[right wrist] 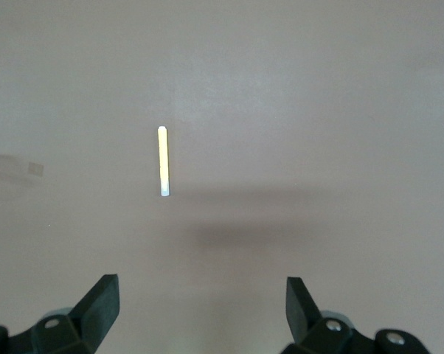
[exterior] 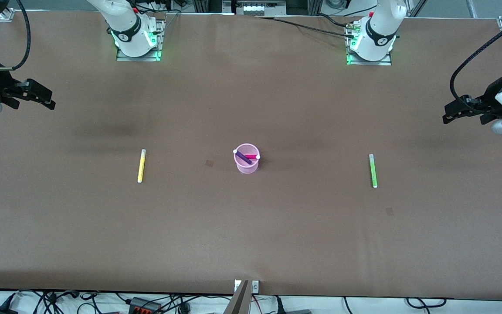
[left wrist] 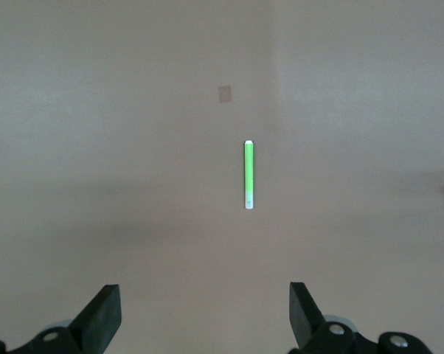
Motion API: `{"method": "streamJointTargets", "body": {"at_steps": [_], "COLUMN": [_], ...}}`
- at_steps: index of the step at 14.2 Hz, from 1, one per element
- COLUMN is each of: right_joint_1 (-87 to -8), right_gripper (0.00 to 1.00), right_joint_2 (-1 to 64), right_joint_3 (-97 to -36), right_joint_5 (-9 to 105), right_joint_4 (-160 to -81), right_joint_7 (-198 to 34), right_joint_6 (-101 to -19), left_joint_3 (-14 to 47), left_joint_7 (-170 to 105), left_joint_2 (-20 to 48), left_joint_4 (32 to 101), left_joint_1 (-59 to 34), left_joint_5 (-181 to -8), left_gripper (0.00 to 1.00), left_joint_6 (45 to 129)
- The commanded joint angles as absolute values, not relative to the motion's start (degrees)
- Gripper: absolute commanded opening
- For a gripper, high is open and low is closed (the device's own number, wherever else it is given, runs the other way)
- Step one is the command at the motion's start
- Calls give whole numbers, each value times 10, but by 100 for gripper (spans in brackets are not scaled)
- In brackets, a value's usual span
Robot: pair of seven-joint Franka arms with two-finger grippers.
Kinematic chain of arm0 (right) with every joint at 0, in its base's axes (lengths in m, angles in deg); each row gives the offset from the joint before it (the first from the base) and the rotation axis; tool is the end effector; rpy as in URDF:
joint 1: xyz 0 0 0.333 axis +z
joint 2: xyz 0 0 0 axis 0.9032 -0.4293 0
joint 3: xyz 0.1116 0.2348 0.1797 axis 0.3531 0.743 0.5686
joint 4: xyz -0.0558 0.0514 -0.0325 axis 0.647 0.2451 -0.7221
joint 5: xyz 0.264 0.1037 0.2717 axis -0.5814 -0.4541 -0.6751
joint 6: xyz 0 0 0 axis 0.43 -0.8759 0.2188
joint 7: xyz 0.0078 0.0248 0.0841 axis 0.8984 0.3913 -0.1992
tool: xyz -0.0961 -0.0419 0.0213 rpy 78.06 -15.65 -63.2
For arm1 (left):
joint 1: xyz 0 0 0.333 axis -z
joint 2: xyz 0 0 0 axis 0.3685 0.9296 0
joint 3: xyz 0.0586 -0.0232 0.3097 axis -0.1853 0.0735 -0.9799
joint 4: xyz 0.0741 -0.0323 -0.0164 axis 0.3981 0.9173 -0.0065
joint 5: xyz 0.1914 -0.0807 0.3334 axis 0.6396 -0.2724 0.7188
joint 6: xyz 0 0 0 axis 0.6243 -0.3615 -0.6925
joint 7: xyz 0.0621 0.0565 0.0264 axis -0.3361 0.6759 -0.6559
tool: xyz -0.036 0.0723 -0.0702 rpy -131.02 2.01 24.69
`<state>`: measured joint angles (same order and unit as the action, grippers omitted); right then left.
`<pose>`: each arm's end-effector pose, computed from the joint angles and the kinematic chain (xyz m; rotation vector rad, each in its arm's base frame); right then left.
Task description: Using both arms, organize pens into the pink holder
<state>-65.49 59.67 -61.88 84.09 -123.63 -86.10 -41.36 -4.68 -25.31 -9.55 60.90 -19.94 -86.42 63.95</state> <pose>0.5372 -0.0126 0.5806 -3.1323 0.0178 0.0077 0.5675 0.0090 0.5821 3.1260 0.0106 -0.0533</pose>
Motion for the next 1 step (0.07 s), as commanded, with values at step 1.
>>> {"method": "streamJointTargets", "body": {"at_steps": [1], "right_joint_1": [-662], "right_gripper": [100], "right_joint_2": [599], "right_joint_3": [-614], "right_joint_5": [847], "right_joint_4": [-1226], "right_joint_7": [-853], "right_joint_6": [-400], "left_joint_3": [-45], "left_joint_7": [-249], "left_joint_2": [-102], "left_joint_4": [609], "left_joint_1": [-200], "left_joint_5": [-866], "left_gripper": [100], "left_joint_6": [632]}}
